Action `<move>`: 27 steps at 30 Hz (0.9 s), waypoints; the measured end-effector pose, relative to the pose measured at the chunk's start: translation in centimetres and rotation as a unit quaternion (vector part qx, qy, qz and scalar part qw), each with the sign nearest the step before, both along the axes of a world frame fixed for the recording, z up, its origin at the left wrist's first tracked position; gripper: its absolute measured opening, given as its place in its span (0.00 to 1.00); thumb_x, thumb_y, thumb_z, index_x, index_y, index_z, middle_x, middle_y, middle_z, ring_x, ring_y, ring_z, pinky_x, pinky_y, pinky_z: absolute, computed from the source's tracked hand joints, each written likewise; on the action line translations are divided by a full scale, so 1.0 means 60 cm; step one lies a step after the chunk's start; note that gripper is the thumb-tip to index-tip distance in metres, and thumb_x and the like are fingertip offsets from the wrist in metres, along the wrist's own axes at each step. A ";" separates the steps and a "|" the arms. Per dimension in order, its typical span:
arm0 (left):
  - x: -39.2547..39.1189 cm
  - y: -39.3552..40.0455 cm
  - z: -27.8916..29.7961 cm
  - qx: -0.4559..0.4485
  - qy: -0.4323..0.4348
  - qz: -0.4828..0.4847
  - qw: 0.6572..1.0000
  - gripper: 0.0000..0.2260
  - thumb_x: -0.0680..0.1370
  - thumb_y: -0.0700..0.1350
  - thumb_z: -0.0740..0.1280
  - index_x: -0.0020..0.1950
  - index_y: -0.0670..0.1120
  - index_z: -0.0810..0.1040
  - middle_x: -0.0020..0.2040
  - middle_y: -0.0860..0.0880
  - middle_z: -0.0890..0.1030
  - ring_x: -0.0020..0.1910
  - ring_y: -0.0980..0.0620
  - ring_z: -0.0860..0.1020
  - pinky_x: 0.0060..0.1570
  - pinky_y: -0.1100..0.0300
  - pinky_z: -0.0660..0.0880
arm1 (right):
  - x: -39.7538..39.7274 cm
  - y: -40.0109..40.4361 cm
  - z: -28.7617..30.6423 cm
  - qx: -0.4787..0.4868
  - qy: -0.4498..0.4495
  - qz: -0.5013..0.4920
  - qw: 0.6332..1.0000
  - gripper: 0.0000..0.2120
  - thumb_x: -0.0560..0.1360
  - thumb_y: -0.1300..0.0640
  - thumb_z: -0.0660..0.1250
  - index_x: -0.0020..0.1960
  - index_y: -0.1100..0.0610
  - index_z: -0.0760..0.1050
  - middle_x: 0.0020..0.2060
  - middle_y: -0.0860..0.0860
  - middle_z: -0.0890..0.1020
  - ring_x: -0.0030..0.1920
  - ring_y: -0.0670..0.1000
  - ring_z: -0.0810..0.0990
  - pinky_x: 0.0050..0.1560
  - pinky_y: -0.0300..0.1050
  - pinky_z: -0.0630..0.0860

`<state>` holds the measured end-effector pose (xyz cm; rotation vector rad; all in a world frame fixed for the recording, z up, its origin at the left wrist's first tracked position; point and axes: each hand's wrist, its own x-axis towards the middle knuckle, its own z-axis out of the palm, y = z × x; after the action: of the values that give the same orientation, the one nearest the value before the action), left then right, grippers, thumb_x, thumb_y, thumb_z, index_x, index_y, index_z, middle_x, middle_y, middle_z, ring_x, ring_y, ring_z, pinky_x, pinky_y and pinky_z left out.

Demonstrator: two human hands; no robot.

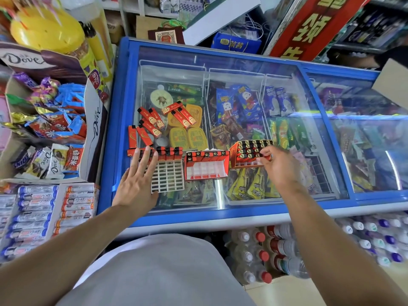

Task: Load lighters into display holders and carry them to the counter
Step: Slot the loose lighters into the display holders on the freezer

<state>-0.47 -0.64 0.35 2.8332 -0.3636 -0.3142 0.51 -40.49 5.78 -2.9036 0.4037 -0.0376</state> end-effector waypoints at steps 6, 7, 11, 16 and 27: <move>0.003 0.000 0.005 -0.012 0.009 0.003 1.000 0.53 0.72 0.46 0.74 0.81 0.52 0.36 0.81 0.52 0.33 0.79 0.50 0.32 0.75 0.44 0.61 | -0.006 0.016 0.012 -0.036 0.045 -0.002 0.998 0.05 0.76 0.50 0.72 0.52 0.45 0.83 0.48 0.44 0.85 0.38 0.45 0.81 0.36 0.41 0.77; 0.003 0.001 0.007 -0.022 0.011 0.003 1.000 0.53 0.72 0.46 0.75 0.82 0.52 0.38 0.81 0.52 0.35 0.79 0.50 0.32 0.75 0.44 0.61 | -0.002 0.025 0.023 -0.035 0.034 -0.007 0.999 0.04 0.77 0.50 0.72 0.51 0.45 0.83 0.47 0.44 0.85 0.38 0.46 0.81 0.35 0.40 0.75; 0.008 0.003 0.014 -0.028 0.036 -0.008 0.999 0.50 0.74 0.50 0.73 0.82 0.52 0.38 0.81 0.53 0.33 0.79 0.51 0.31 0.77 0.46 0.57 | 0.050 0.111 0.065 0.024 -0.034 0.020 0.999 0.03 0.77 0.51 0.71 0.50 0.47 0.82 0.45 0.42 0.85 0.41 0.46 0.83 0.35 0.39 0.73; 0.014 0.015 0.024 -0.074 0.039 -0.016 0.996 0.45 0.77 0.51 0.71 0.82 0.53 0.42 0.81 0.55 0.34 0.79 0.55 0.32 0.79 0.50 0.47 | 0.152 0.264 0.043 0.169 0.057 0.155 0.972 0.06 0.78 0.51 0.70 0.54 0.49 0.81 0.48 0.41 0.83 0.38 0.39 0.80 0.37 0.36 0.76; -0.029 0.083 -0.002 -0.074 0.081 0.009 0.994 0.44 0.79 0.51 0.67 0.79 0.58 0.34 0.80 0.59 0.36 0.80 0.57 0.38 0.80 0.53 0.47 | 0.299 0.452 -0.081 0.037 0.169 0.208 0.963 0.04 0.74 0.59 0.72 0.40 0.55 0.81 0.36 0.51 0.83 0.36 0.52 0.82 0.33 0.41 0.74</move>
<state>-2.20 4.34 0.24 2.6434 -0.3131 -0.4880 18.47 -13.36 0.95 -2.8537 -0.1600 0.5293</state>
